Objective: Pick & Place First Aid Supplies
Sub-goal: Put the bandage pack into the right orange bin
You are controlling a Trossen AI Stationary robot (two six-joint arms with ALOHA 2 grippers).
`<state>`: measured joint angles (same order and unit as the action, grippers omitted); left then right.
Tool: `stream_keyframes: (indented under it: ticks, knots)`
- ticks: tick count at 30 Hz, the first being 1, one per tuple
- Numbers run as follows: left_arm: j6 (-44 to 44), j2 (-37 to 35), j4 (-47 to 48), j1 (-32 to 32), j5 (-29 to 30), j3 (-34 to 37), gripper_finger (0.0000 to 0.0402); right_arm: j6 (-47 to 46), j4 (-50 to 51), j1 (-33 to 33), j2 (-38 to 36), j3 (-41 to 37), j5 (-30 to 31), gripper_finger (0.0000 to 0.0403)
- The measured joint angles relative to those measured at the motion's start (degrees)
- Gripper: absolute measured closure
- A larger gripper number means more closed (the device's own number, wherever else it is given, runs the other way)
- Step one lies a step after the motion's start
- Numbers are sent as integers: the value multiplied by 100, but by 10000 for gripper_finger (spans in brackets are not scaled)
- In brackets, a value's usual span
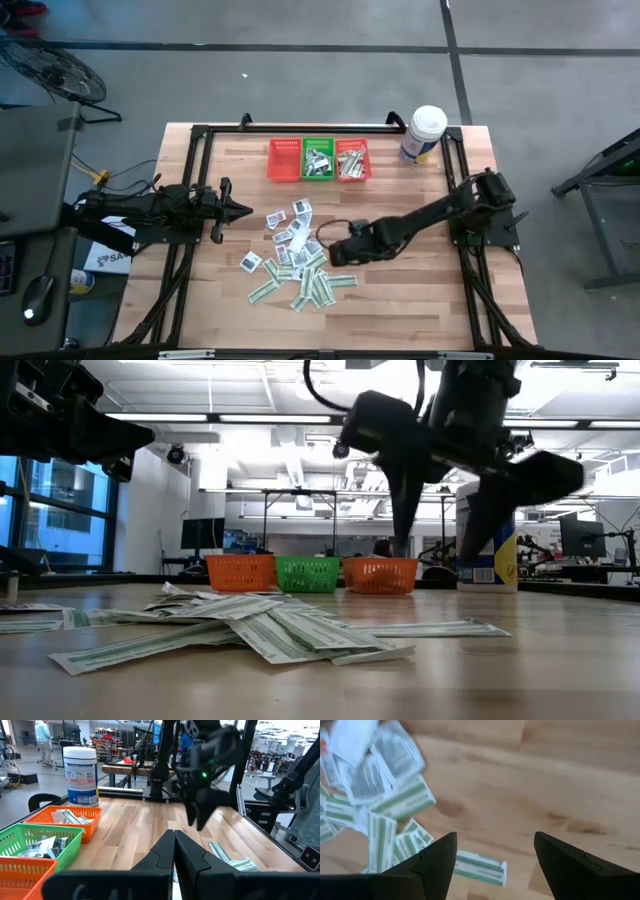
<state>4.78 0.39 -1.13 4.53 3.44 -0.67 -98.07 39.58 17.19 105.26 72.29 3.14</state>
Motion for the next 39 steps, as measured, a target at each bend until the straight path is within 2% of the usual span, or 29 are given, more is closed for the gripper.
stream_keyframes:
  ticks: [6, 11, 20, 39]
  knots:
    - [0, 0, 0, -2, 0, 0, 400, -218, -497, 308, 375, -1, -278, 143]
    - [0, 2, 0, 0, 0, 0, 400, -214, -513, 417, 539, 0, -407, 143]
    - [0, 2, 0, 0, 0, 0, 400, 236, -854, 507, 859, 24, -645, 143]
    - [0, 0, 0, 0, 0, 0, 400, 683, -1580, 538, 993, 0, -641, 144]
